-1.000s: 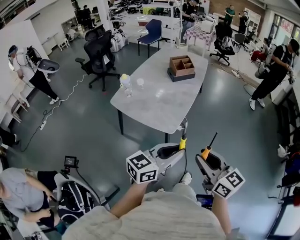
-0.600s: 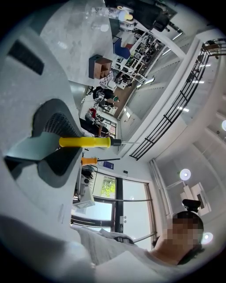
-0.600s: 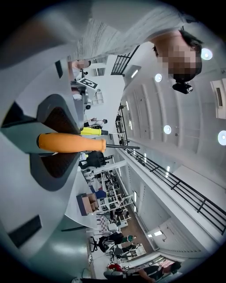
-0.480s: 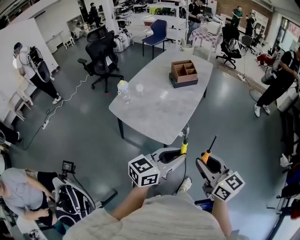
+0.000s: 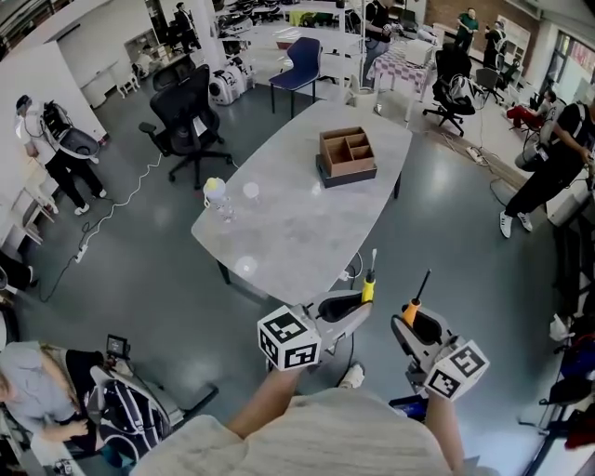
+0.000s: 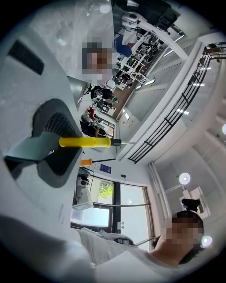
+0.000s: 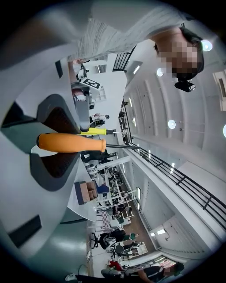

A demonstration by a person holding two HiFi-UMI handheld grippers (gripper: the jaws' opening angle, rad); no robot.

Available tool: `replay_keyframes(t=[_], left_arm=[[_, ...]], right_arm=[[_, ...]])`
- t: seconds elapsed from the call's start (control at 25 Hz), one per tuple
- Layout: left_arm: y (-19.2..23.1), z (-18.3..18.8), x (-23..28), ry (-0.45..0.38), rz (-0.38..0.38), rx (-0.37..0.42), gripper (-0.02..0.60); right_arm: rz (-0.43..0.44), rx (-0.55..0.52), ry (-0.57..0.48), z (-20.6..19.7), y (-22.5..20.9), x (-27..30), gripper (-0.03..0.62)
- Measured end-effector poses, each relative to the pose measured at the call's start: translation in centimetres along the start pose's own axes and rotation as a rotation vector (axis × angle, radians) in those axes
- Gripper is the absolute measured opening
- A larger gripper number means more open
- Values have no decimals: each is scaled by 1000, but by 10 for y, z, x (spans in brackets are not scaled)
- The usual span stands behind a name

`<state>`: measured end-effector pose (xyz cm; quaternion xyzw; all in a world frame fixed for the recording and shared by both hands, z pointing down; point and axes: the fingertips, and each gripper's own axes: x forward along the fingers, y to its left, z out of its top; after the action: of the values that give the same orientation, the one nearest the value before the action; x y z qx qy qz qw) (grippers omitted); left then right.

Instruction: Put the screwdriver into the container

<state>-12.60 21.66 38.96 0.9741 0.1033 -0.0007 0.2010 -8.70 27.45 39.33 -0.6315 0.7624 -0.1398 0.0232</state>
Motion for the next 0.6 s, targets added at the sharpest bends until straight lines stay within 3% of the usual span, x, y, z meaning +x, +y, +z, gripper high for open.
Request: replay_keyframes(t=[0.6], left_arm=[[20,5,115,14,26,42,74]], right_arm=[[25,-5,-30,30,-113,-23,124]])
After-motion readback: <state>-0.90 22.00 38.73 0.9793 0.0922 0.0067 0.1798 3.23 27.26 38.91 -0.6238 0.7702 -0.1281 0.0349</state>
